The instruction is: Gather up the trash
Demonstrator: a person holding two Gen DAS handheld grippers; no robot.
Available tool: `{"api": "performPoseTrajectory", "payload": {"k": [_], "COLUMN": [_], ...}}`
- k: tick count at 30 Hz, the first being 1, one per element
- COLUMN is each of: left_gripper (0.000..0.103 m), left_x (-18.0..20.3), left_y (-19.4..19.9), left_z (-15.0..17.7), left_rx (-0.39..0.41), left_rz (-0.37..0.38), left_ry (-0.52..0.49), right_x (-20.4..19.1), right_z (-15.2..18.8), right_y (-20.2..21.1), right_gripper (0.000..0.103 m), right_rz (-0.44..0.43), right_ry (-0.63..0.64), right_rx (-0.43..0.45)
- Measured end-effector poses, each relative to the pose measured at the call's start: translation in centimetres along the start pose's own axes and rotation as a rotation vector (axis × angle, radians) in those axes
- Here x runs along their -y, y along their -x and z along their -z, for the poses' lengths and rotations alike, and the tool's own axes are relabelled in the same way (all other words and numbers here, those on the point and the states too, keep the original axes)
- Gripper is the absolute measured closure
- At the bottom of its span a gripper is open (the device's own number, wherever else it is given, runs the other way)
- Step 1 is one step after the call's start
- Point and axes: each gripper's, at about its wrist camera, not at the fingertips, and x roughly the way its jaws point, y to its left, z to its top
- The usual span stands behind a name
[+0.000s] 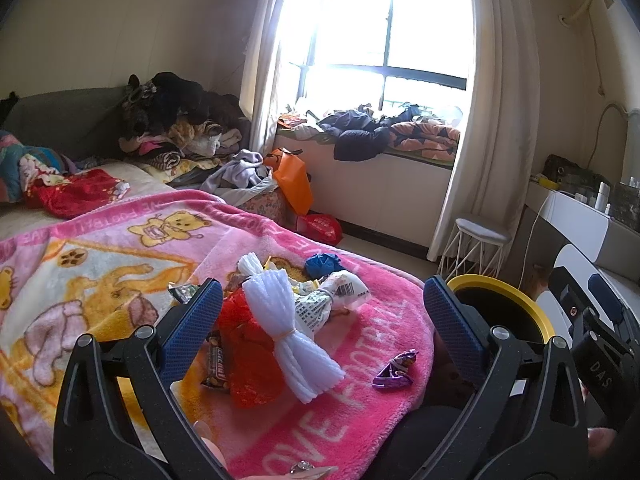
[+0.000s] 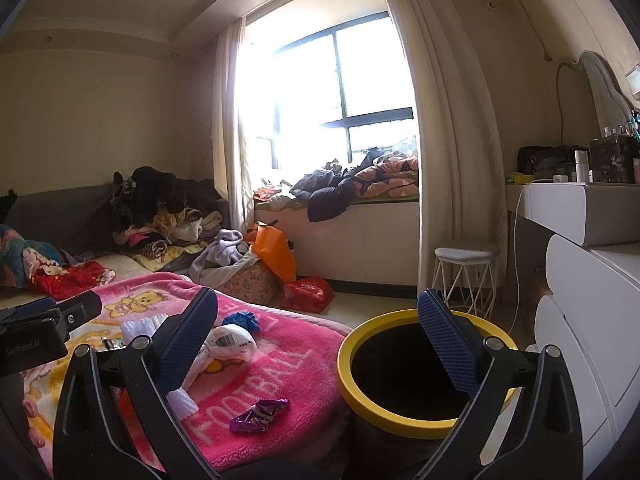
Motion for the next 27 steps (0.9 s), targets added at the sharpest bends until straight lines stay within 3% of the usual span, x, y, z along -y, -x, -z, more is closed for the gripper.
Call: {"api": "performPoseTrajectory", "payload": {"k": [27], "left_gripper": [0.011], "left_x": [0.32], "left_y": [0.01], "left_z": [-0.02], "left_rx": [-0.006], "left_rz": [0.002], "left_ry": [-0.004], "right_x": [-0.17], "right_z": [0.58], "right_y": [-0.18], "right_gripper": [0.006], "right_rz": [0.002], "right_ry": [-0.008], "right_rx": [-0.019]}}
